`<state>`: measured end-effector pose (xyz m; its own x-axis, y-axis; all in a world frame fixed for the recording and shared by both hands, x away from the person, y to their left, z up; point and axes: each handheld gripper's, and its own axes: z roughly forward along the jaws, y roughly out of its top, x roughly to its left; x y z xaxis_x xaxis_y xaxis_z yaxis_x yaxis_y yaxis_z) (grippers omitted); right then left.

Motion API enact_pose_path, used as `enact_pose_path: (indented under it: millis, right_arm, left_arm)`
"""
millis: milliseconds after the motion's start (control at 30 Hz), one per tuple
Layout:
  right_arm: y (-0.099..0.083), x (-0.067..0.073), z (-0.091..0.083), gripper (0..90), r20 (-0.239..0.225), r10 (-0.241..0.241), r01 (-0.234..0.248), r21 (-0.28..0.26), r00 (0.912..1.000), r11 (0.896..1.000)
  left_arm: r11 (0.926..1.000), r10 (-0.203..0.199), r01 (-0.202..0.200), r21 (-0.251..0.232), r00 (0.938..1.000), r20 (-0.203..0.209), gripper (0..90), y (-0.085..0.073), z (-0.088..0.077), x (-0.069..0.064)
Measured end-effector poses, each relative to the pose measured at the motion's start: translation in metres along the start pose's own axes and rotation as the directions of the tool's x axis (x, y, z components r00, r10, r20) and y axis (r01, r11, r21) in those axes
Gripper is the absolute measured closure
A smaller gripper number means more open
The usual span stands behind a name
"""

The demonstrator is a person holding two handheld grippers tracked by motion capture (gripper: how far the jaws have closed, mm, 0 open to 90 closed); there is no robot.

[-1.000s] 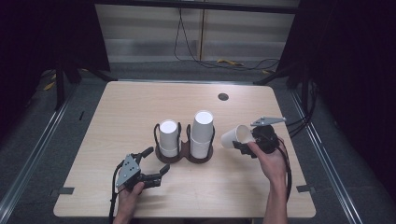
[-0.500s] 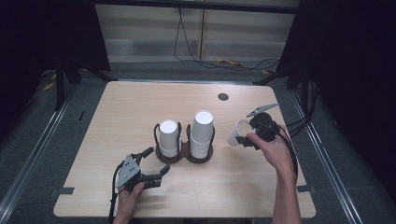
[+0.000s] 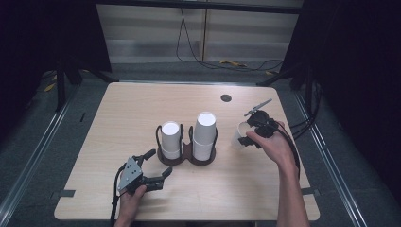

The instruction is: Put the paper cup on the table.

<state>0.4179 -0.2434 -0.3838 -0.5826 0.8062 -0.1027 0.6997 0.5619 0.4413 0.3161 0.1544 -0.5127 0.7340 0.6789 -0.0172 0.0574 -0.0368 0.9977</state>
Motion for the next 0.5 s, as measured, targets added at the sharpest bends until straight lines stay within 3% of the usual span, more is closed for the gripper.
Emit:
enact_pose_path:
  millis: [167, 500]
  right_arm:
    - [0.003, 0.003, 0.008, 20.5, 0.002, -0.017, 0.017, 0.039, 0.9999, 0.999]
    - [0.003, -0.003, 0.016, 19.4, 0.007, 0.0, -0.001, 0.098, 1.0, 0.995]
  left_arm:
    - [1.0, 0.0, 0.0, -0.001, 1.0, -0.001, 15.1, 0.0, 0.0, 0.0]
    - [1.0, 0.0, 0.0, -0.002, 1.0, -0.001, 15.3, 0.0, 0.0, 0.0]
